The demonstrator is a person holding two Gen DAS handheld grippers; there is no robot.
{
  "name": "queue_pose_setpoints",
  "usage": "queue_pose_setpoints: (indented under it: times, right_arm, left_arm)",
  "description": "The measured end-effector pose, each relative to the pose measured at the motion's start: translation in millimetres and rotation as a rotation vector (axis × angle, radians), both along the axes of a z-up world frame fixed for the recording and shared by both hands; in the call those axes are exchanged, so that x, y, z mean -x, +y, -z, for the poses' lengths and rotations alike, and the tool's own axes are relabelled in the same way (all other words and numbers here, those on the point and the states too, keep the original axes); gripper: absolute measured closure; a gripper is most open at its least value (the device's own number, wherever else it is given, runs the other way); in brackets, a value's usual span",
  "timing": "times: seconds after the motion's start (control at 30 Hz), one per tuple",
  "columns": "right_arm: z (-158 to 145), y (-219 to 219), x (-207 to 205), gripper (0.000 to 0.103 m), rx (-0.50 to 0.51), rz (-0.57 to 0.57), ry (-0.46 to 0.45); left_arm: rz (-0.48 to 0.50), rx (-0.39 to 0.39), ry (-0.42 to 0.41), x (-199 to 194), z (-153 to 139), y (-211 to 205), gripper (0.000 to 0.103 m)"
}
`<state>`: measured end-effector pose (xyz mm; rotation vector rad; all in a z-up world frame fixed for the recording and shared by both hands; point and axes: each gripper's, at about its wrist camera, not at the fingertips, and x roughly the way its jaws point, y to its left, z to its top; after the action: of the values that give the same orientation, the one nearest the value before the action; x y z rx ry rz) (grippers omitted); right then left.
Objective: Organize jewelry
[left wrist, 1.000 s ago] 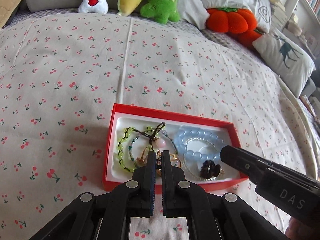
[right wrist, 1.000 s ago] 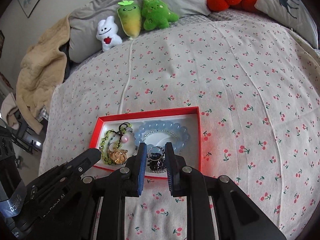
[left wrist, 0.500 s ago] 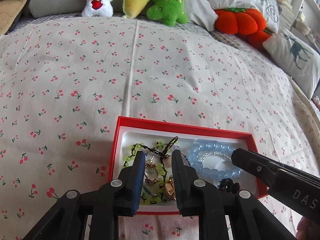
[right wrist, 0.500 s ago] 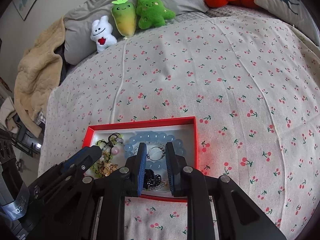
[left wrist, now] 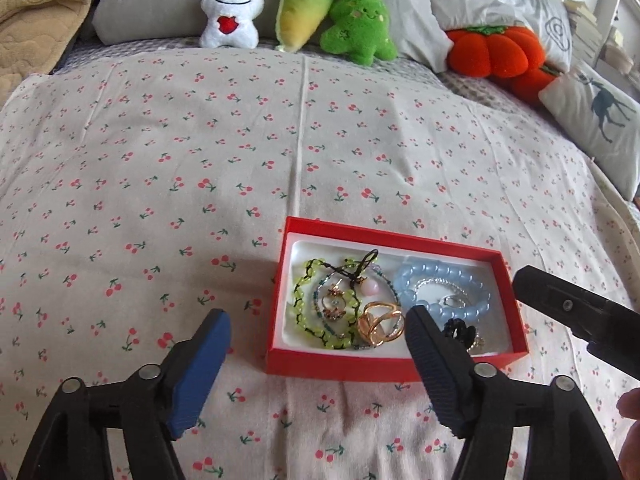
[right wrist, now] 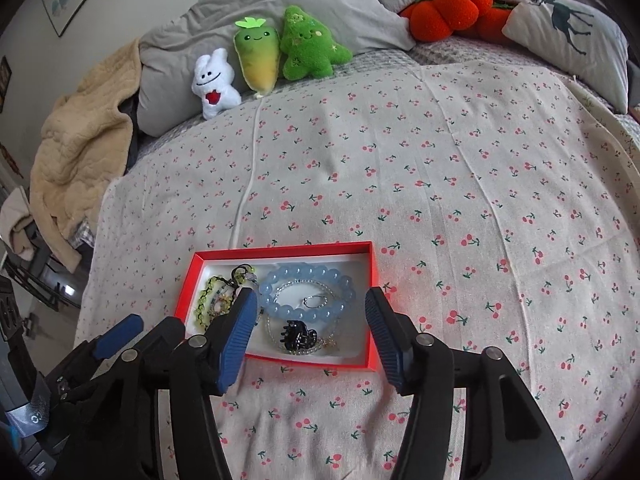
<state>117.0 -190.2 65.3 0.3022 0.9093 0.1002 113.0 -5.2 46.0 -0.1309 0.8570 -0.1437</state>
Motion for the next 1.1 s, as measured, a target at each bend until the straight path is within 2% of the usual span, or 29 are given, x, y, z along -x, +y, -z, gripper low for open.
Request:
queue_pose_setpoints:
  times: [0.07, 0.17, 0.3, 0.43, 0.63, 0.77, 1.1]
  right_arm:
    - [-3.2, -1.8, 10.3, 0.034, 0.016, 0.006, 0.004]
    - [-7.0, -2.9, 27.9, 0.023, 0.046, 0.014, 0.015]
    - [-10.9, -1.0, 54.5, 0.0, 0.086, 0.005, 0.018]
    - [-13.9, 1.1, 77.8, 0.0, 0.16, 0.0, 0.016]
    - [1.7, 5.1, 101.4, 0.0, 0.263, -0.016, 0.096]
    - [12.2, 7.4, 110.8, 0.0, 0.29, -0.035, 0.129]
    - [14.5, 18.5, 118.2, 0.0, 0.303, -0.041, 0.147]
  left_arm:
    - [-0.023, -0.012, -0.002, 10.1, -2.1, 3.9, 0.012]
    - [-0.059, -0.037, 0.02, 24.0, -3.7, 8.9, 0.004]
    - [-0.086, -0.043, 0.085, 44.0, 0.0, 16.1, 0.001]
    - [-0.097, -0.064, 0.123, 66.0, 5.7, 20.0, 0.001]
    - [-0.096, -0.111, 0.129, 92.8, 9.4, 21.8, 0.001]
    - [-0.094, -0.166, 0.129, 102.1, 11.8, 22.4, 0.001]
    - [-0.092, -0.175, 0.141, 105.9, 13.7, 22.7, 0.001]
